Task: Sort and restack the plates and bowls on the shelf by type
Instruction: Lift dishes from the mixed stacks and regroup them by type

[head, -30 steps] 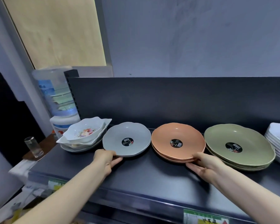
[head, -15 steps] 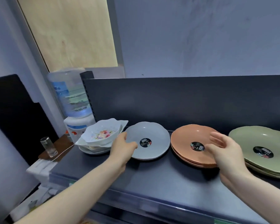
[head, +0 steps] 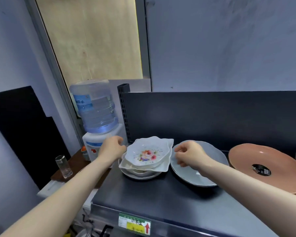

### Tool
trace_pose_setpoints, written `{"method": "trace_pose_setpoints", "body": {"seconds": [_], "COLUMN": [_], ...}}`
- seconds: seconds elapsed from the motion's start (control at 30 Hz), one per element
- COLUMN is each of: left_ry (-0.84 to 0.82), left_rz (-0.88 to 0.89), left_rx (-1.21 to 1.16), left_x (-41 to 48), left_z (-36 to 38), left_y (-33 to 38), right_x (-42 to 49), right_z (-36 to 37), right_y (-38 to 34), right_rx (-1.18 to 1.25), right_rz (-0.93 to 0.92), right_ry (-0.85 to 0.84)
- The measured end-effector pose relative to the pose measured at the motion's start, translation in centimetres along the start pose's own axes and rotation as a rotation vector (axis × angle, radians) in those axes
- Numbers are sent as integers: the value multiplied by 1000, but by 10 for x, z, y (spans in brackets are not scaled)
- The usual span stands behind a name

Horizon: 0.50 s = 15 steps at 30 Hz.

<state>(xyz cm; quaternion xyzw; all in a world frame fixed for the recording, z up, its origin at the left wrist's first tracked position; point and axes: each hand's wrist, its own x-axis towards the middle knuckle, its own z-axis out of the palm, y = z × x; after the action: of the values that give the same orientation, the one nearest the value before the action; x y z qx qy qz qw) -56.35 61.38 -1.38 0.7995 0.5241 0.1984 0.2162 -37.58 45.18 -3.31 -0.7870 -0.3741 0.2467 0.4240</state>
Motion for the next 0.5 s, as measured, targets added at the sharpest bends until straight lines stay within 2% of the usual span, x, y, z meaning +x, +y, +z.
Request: {"method": "trace_pose_setpoints", "body": {"seconds": [0.1,0.2,0.5], "left_ry": [-126,-266,-430], "left_rz": [-48,-96,-87], "left_rx": [32,-44,-271], "left_x": [14,27,31], "left_z": [4,12,11], "left_y": [-15,-26,-28], "right_x": [14,21,26], "right_z": [17,26,41], "right_y": [-9,-16,-23], "right_rx": [-89,-154,-214], "right_rz": [50,90,155], "right_ry": [7,47,117]}}
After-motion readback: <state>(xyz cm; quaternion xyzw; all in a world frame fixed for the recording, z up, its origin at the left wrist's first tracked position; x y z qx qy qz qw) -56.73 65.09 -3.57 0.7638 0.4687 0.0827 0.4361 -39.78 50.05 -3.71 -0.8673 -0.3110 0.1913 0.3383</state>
